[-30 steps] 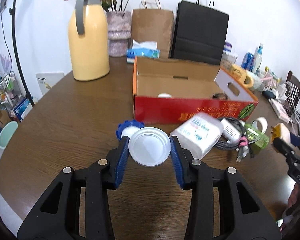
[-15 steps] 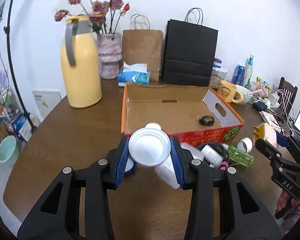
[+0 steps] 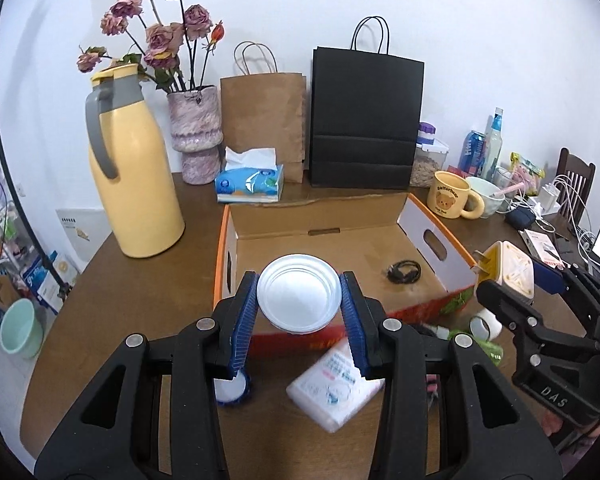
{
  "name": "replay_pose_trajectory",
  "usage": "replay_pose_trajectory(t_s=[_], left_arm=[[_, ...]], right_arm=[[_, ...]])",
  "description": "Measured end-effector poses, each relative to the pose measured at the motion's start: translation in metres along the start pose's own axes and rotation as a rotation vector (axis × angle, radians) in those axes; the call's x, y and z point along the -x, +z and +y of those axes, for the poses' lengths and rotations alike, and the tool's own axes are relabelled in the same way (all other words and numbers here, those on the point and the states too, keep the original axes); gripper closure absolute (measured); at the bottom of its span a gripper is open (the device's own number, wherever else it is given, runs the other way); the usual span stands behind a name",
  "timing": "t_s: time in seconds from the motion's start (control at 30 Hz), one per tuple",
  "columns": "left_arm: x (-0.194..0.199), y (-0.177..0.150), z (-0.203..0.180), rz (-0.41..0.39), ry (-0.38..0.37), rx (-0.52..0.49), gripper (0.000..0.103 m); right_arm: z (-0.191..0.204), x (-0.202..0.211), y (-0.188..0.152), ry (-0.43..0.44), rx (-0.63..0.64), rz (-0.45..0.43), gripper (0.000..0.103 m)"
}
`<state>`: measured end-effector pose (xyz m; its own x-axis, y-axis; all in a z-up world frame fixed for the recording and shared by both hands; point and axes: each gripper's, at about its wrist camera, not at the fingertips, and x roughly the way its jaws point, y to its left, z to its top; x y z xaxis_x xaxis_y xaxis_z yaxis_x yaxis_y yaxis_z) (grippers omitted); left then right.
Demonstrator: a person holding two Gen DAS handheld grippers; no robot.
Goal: Organize rigid objects
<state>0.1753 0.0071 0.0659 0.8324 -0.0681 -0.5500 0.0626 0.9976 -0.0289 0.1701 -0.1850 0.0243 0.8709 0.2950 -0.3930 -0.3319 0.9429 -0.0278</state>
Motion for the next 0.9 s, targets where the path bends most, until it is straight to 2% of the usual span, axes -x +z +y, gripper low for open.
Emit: replay_pose_trajectory(t_s=[0.27, 0.57, 0.9], left_arm=[[-0.031, 0.018, 0.0, 0.038, 0.006, 0.031, 0.066], [-0.073, 0.033, 0.002, 0.085, 0.065, 0.046, 0.066], [-0.112, 0.03, 0.006, 0.14, 0.102, 0.043, 0.066]], right_arm=[[-0.005, -0.031, 0.015, -0.015, -0.003, 0.035, 0.04], [-0.013, -0.074, 0.028, -0.031, -0.014, 0.094, 0.04], [-0.018, -0.123, 0.027, -0.044, -0.02, 0.179, 0.04]])
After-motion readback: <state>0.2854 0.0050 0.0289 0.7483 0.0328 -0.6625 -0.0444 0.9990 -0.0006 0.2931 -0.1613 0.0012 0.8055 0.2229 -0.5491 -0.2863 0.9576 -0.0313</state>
